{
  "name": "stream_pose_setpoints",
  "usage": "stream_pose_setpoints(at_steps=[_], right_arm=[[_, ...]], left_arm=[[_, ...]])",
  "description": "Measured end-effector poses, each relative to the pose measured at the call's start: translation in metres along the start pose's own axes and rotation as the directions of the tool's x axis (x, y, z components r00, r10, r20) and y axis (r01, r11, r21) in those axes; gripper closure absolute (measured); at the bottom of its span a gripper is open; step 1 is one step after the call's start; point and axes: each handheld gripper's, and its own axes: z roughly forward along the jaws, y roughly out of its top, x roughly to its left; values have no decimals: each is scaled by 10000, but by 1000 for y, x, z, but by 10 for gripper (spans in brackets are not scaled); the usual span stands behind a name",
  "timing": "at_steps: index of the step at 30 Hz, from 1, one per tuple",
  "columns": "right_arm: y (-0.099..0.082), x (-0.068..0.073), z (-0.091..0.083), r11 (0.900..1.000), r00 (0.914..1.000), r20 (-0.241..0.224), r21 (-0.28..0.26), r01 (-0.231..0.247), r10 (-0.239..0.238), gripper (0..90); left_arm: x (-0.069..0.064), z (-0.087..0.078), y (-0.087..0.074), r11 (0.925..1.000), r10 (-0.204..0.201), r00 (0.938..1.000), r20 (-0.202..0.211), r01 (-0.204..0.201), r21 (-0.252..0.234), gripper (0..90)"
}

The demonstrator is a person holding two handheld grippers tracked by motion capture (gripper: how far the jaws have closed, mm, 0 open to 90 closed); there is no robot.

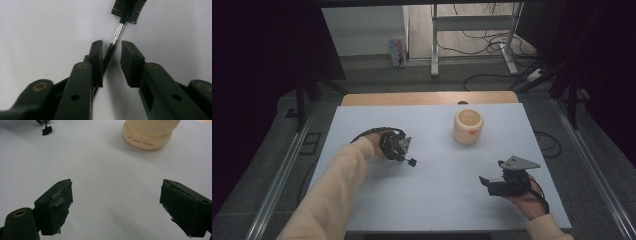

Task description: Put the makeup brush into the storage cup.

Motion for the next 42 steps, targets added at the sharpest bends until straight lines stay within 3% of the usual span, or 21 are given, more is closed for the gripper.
stream_pose_setpoints(at_steps=[8, 23, 28, 42], right_arm=[[0, 1, 0, 10000, 10000, 5, -34, -9, 9, 107], [1, 0, -2, 9999, 10000, 93, -127, 38, -36, 107], [1, 0, -3, 9998, 9999, 129, -177, 6, -4, 108], [2, 1, -3, 9998, 9999, 168, -212, 28, -25, 108]], left_arm=[[0, 1, 0, 9998, 190, 9994, 292, -190, -10, 835], [0, -1, 3, 9995, 221, 9994, 276, -228, 233, 851], [-2, -5, 4, 9989, 204, 9998, 32, -205, 428, 851], [-9, -34, -5, 9994, -334, 9974, -646, 332, -45, 853]])
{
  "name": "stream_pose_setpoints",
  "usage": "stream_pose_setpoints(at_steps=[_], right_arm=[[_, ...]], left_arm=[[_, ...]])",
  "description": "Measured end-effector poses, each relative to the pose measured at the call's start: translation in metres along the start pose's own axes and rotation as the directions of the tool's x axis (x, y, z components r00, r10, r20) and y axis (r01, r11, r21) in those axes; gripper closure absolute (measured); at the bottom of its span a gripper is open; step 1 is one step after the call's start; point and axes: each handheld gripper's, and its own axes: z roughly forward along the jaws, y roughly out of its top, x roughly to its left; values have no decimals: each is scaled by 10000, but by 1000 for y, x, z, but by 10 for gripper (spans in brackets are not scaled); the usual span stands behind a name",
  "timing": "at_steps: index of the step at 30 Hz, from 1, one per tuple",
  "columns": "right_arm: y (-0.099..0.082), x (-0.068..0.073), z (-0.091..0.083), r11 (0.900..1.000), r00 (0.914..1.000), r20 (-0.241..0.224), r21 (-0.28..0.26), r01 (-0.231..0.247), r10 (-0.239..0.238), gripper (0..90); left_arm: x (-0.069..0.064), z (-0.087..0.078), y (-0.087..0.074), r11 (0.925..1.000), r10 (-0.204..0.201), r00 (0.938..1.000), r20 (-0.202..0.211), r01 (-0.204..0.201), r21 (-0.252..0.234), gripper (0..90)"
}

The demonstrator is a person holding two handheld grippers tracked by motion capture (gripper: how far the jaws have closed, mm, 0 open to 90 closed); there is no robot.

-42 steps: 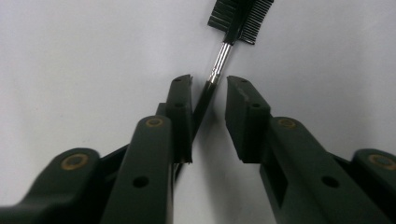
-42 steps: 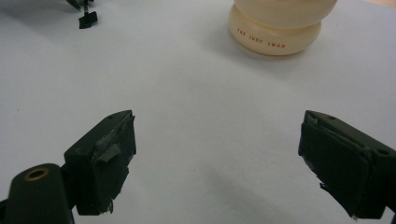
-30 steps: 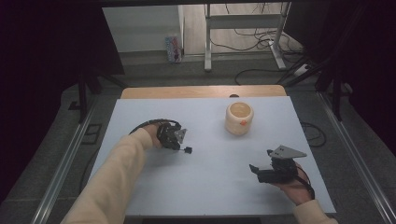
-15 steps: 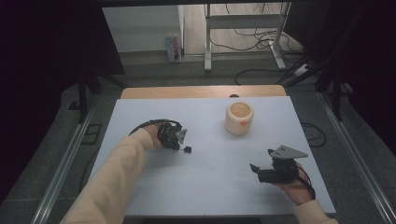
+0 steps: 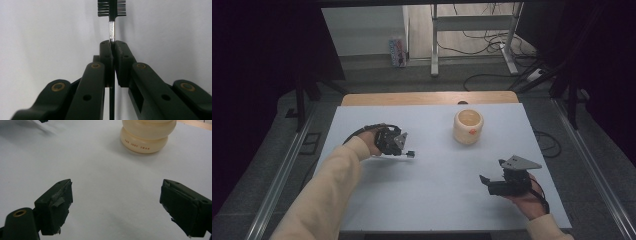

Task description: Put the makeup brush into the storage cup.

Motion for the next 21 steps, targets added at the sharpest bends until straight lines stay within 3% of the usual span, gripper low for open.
stream_pose_setpoints(at_steps=[15, 21], right_arm=[[0, 0, 0, 10000, 10000, 19, 9, -18, 18, 108], [0, 0, 0, 10000, 10000, 16, 10, -1, 1, 108]], left_arm=[[-8, -28, -7, 9953, -692, 9948, -743, 638, -730, 855], [-13, -36, -12, 9879, -1131, 9901, -830, 1031, -1162, 855]])
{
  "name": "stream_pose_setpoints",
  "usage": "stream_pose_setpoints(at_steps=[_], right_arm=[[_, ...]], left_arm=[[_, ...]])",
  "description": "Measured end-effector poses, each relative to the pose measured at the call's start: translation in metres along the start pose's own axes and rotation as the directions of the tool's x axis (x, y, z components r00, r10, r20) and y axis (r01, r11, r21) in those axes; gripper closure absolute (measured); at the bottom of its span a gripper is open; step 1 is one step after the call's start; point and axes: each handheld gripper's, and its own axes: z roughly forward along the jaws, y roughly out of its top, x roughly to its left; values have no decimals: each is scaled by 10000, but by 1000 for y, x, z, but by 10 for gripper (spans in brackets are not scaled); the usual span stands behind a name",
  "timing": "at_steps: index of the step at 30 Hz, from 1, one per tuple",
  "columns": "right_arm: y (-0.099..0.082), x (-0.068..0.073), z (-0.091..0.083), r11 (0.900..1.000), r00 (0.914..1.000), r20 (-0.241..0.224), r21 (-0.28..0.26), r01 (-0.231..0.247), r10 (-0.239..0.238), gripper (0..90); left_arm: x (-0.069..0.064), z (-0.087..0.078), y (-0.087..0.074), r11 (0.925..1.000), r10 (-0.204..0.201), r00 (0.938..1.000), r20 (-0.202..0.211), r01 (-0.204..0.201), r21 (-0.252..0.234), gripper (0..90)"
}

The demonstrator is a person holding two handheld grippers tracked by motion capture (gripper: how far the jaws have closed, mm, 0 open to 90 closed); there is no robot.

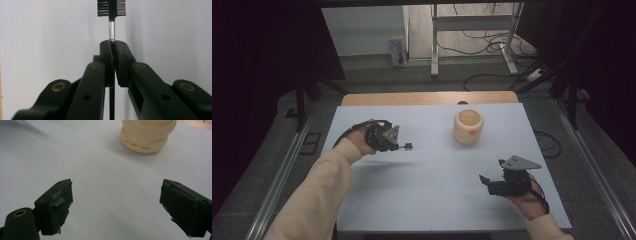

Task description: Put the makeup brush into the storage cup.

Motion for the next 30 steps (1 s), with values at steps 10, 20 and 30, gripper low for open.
stream_pose_setpoints(at_steps=[10, 20, 30], right_arm=[[0, 0, 0, 10000, 10000, 5, 6, -6, 6, 108], [2, 3, 0, 10000, 10000, -19, -19, 32, -32, 108], [4, 7, 1, 9999, 10000, -25, -67, 87, -87, 108]], left_arm=[[-10, -15, -6, 9885, -986, 9945, -353, 938, -1189, 856], [-23, -38, -8, 9510, -1803, 9816, -627, 1577, -2661, 857], [-38, -60, -11, 8986, -2402, 9678, -746, 1927, -3942, 856]])
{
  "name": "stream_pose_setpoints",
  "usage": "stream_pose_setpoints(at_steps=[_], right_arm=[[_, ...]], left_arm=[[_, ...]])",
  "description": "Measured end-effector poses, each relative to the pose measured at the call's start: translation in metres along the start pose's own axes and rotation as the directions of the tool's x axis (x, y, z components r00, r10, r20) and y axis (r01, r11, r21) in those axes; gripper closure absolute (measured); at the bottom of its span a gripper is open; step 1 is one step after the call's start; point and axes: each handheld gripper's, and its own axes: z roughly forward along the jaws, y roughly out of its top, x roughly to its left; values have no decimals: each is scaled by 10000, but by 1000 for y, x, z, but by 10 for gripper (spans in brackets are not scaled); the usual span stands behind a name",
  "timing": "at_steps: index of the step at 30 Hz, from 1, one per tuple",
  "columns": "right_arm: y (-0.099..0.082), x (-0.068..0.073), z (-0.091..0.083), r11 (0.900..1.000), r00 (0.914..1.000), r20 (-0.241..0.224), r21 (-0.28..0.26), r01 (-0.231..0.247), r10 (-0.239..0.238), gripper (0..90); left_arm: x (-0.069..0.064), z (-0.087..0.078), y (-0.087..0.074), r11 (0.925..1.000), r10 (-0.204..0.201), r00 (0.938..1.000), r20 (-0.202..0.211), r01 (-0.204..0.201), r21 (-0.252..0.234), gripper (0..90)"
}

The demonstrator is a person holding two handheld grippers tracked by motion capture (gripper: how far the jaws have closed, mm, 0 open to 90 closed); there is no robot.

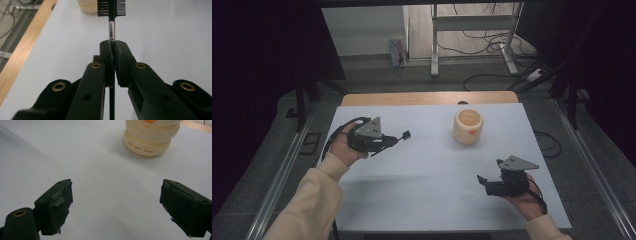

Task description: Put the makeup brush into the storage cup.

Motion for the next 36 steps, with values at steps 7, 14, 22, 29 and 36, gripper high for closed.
stream_pose_setpoints(at_steps=[7, 14, 22, 29, 36], right_arm=[[1, 3, 1, 10000, 10000, -6, 26, 49, -49, 108], [1, 4, 1, 10000, 10000, -1, 23, 4, -4, 108], [1, 5, 2, 10000, 10000, -16, 65, 46, -46, 108], [2, 5, 3, 10000, 10000, -26, 59, 51, -51, 108], [1, 5, 3, 10000, 10000, -43, 56, 18, -18, 108]], left_arm=[[-9, -3, -4, 9972, -252, 9996, -101, 244, -704, 856], [-14, -6, -13, 9914, -639, 9978, -185, 613, -1160, 856], [-19, -7, -20, 9881, -803, 9963, -307, 755, -1343, 856], [-22, -12, -19, 9872, -917, 9946, -496, 842, -1357, 856], [-25, -14, -17, 9817, -1216, 9904, -660, 1102, -1551, 856]])
